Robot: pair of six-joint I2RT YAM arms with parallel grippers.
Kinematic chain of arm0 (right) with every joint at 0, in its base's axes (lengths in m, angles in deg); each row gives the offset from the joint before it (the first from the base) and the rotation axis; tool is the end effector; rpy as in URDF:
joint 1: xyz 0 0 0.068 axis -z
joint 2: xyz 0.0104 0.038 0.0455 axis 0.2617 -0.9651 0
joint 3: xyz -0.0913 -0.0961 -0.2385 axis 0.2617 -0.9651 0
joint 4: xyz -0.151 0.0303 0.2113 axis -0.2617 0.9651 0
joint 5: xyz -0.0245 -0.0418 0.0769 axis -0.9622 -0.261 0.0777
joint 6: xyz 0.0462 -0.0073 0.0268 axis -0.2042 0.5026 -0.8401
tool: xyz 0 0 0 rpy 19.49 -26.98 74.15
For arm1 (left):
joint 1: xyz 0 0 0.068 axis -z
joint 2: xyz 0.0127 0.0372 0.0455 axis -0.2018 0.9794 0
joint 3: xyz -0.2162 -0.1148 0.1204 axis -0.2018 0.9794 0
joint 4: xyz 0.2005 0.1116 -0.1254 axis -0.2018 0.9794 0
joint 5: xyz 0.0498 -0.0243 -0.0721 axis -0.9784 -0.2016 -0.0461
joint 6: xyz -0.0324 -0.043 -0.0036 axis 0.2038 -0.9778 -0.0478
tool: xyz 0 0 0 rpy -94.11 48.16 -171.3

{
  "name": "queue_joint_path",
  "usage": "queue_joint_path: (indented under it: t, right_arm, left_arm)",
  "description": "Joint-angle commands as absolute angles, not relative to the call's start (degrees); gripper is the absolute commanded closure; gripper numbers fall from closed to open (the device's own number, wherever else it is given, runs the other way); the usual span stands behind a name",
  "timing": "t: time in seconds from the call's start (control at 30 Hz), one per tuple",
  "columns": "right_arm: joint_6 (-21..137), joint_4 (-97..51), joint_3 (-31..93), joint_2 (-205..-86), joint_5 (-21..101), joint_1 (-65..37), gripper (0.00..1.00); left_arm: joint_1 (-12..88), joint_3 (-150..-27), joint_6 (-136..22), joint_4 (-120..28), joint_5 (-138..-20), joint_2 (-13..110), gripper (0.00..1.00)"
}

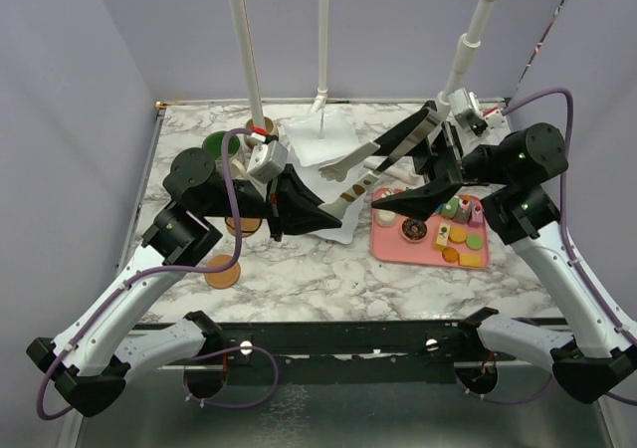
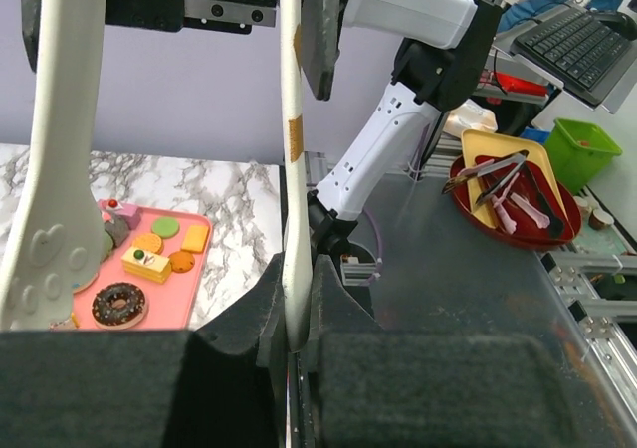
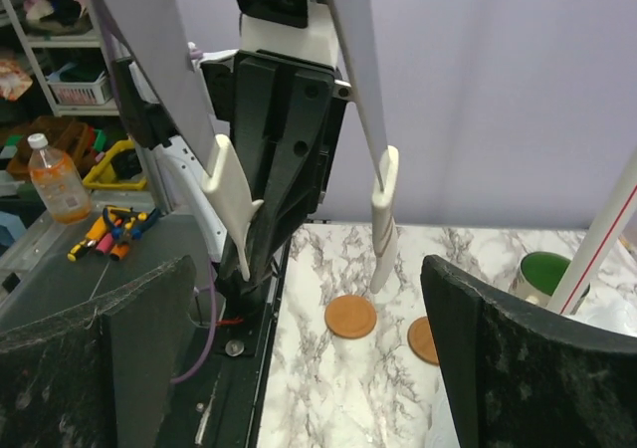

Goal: Serve the afternoon tea
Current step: Pick up the clamp from the tray.

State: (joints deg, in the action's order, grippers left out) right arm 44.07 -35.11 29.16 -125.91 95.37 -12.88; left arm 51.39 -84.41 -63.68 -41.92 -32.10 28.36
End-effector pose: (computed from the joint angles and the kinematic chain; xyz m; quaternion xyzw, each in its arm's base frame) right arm 0.1632 0.1228 0.4937 -0.4647 0.4375 0.5551 0.5334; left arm 0.1270 -0.1436 0.4599 0.4563 0.4891 -0.5887 0.4540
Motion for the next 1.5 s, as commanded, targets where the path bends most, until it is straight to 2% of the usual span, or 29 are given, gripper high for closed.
queue_joint_path:
  t: [0.0,0.23,0.93,1.2,1.47]
  right_arm:
    - [41.1,-42.7,28.9,-126.0,98.7,-12.6,0.0]
    - [30.8,-54.0,29.2,-130.4,98.7,-12.6,0.0]
    - [34.9,-47.4,29.7,-130.9,100.2,-12.7,0.0]
    - [39.0,-42.0,32.2,-132.3,101.2,-12.7,0.1]
    - [41.9,-36.6,34.6,-132.8,99.9,-12.7,0.15]
  left_arm:
    - [51.2,-85.3,-62.4,-43.2,-29.7,27.4,1.0]
    - [51.2,-85.3,-60.9,-43.3,-30.3,28.5,1.0]
    - [51.2,-86.2,-54.8,-40.1,-32.2,31.4,1.0]
    - [51.2,-87.2,-55.2,-40.1,-31.9,31.3,1.0]
    - [51.2,-87.0,-55.0,-40.1,-31.7,31.2,1.0]
